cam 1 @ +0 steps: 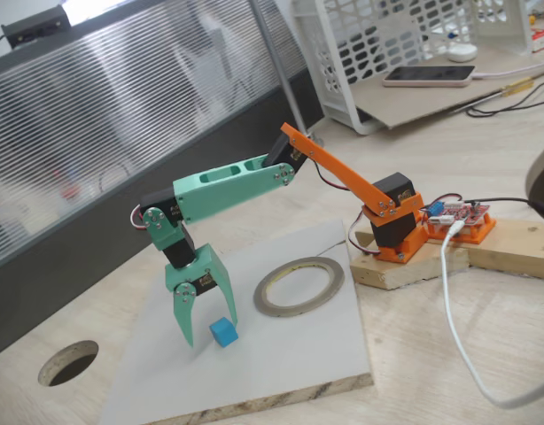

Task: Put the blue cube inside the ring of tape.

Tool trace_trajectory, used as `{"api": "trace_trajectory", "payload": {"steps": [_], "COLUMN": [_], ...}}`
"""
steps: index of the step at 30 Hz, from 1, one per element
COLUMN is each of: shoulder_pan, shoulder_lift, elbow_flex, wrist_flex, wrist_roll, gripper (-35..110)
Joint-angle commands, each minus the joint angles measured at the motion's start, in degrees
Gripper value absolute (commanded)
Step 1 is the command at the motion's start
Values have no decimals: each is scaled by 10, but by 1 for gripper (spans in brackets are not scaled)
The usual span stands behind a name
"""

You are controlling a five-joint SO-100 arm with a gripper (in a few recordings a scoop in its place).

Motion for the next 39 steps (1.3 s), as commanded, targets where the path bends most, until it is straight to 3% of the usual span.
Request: {"api": "trace_trajectory", "payload": {"steps": [1,39], "shoulder_pan": [-2,-3], "shoulder_lift": [-33,-40], "elbow_flex": [0,-7], "wrist_flex": [6,5], "wrist_roll": [4,8], "gripper": [50,50]}}
